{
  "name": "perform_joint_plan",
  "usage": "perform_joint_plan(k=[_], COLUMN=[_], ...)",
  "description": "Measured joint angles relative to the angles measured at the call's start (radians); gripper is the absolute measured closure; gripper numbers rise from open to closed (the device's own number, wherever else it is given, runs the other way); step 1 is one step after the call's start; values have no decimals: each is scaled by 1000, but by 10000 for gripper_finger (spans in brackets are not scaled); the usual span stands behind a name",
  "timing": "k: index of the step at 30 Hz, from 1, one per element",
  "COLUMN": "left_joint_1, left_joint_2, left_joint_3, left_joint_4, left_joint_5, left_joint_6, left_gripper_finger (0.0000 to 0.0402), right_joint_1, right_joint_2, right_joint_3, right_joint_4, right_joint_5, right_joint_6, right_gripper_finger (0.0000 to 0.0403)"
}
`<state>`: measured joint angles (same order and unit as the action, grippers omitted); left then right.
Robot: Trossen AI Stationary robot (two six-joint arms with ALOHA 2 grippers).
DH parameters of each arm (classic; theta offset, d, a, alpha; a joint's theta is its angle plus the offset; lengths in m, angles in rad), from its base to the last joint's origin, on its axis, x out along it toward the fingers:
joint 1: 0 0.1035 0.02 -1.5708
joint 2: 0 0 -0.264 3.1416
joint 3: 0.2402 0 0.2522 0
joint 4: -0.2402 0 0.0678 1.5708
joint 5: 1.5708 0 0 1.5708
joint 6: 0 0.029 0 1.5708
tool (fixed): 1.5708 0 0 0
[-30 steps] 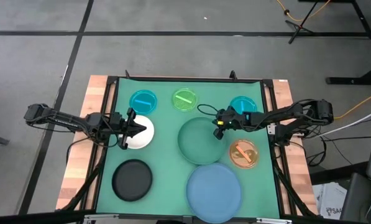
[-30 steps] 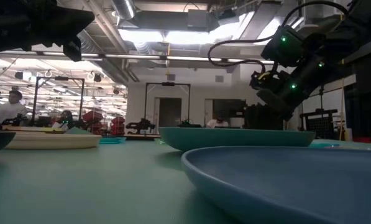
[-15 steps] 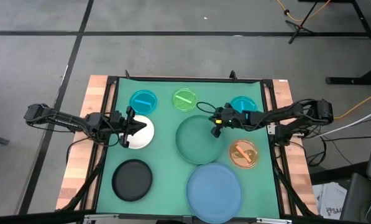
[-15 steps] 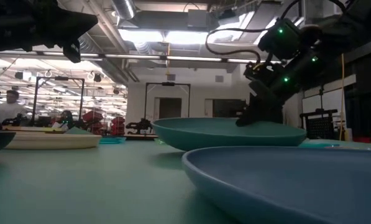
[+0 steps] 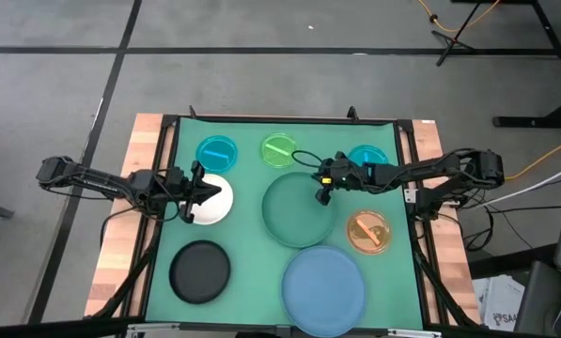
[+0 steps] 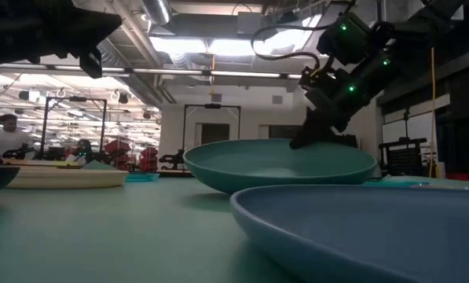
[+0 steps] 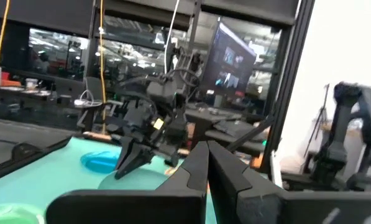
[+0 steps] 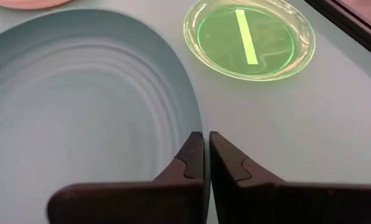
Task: Stack plastic plates
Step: Stack the green plate on top of the blue plate
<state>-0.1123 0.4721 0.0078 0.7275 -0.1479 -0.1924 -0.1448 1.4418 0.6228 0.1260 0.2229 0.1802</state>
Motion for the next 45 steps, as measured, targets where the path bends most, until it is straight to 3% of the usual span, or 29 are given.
perform_joint_plan(k=[8, 15, 21, 26, 33, 45], left_joint_1=[0, 0, 0, 0, 0, 0], left_joint_2=[0, 4, 27, 46, 53, 53], left_joint_3=[0, 0, 0, 0, 0, 0], left_joint_4=[14, 9, 9, 25, 29, 29], left_joint_5=[1, 1, -24, -27, -27, -27], left_joint_6=[-8, -7, -3, -5, -7, -11], left_gripper_finger=[401, 401, 401, 401, 401, 401], right_joint_1=[0, 0, 0, 1, 82, 331], right_joint_2=[-32, -198, -359, -439, -436, -291], right_joint_3=[55, 59, 59, 60, 59, 59], right_joint_4=[-87, -182, -297, -380, -429, -410], right_joint_5=[-6, -10, -114, -263, -425, -371], right_joint_6=[-28, -33, -5, -1, -2, 56], right_gripper_finger=[402, 402, 402, 402, 402, 402])
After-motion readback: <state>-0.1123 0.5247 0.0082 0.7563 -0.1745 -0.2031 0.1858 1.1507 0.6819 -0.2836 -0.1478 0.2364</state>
